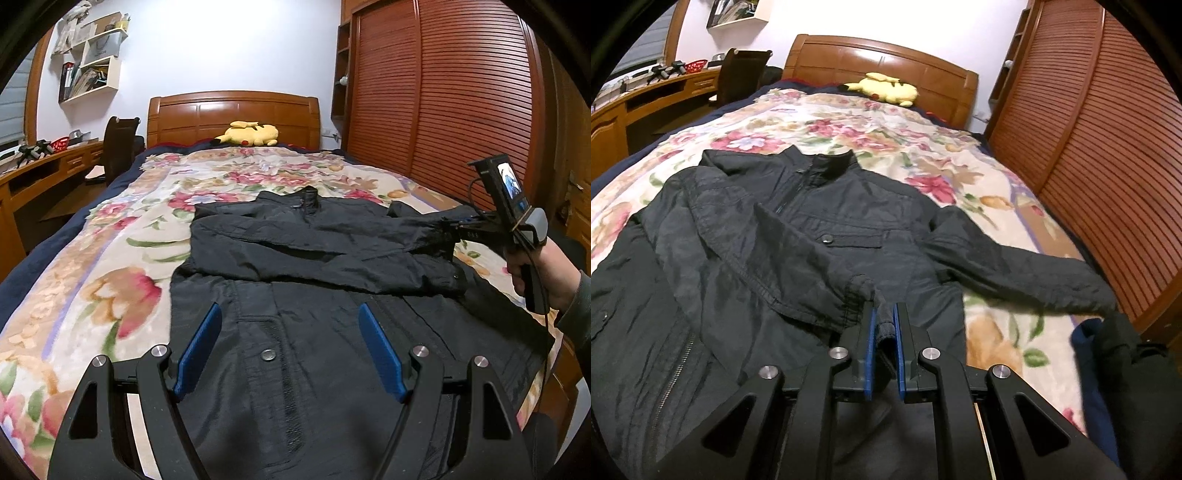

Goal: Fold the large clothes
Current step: 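Grasp the jacket side edge with the right gripper and fold it inward, then move the right tool to the other sleeve and grasp its cuff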

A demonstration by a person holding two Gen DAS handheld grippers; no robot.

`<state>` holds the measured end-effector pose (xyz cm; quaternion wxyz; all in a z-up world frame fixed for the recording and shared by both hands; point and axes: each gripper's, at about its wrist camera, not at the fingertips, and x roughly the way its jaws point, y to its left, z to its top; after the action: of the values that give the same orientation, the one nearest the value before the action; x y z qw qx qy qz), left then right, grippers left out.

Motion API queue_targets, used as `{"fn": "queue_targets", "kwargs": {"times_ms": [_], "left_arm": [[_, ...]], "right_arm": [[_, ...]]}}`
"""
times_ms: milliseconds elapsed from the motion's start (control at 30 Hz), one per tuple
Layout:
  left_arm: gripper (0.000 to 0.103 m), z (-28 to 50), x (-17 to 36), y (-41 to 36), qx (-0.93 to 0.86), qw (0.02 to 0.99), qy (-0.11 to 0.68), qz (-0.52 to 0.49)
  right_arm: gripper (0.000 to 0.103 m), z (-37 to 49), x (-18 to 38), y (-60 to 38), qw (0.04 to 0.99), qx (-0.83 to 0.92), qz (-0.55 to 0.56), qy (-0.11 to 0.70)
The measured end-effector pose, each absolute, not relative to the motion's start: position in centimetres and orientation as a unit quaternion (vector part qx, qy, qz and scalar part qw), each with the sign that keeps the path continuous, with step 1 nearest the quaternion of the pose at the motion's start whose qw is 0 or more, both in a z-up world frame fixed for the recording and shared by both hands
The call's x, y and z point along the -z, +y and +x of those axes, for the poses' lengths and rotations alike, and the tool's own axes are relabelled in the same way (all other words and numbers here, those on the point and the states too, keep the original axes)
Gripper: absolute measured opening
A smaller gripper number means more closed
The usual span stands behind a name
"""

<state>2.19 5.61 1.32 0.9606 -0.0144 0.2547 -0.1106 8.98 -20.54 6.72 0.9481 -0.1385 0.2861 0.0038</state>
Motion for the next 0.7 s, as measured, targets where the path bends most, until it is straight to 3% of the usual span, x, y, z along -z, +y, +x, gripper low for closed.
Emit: {"fn": "queue_targets", "kwargs": {"times_ms": [67, 200, 233, 700], "left_arm": [[0.077, 2.3, -1.2, 5.1, 0.114, 0.960, 0.256, -0.010], [0.077, 2.5, -1.2, 4.2, 0.119, 0.960, 0.255, -0.007], [0.077, 2.6, -1.2, 4.0, 0.121, 0.960, 0.254, -0.008], [0.077, 3.6, -0.8, 1.6, 0.127, 0.958, 0.259, 0.003]], "right_arm": [[0.016, 8.7, -6.6, -20.4, 0.948, -0.007, -0.132, 0.289], [0.052, 8.0, -6.2, -20.3, 0.950, -0.009, -0.130, 0.282], [0.055, 7.8, -6.1, -20.2, 0.952, -0.015, -0.126, 0.280], [0.055, 8.7, -1.3, -21.2, 0.924, -0.092, -0.139, 0.343]]}}
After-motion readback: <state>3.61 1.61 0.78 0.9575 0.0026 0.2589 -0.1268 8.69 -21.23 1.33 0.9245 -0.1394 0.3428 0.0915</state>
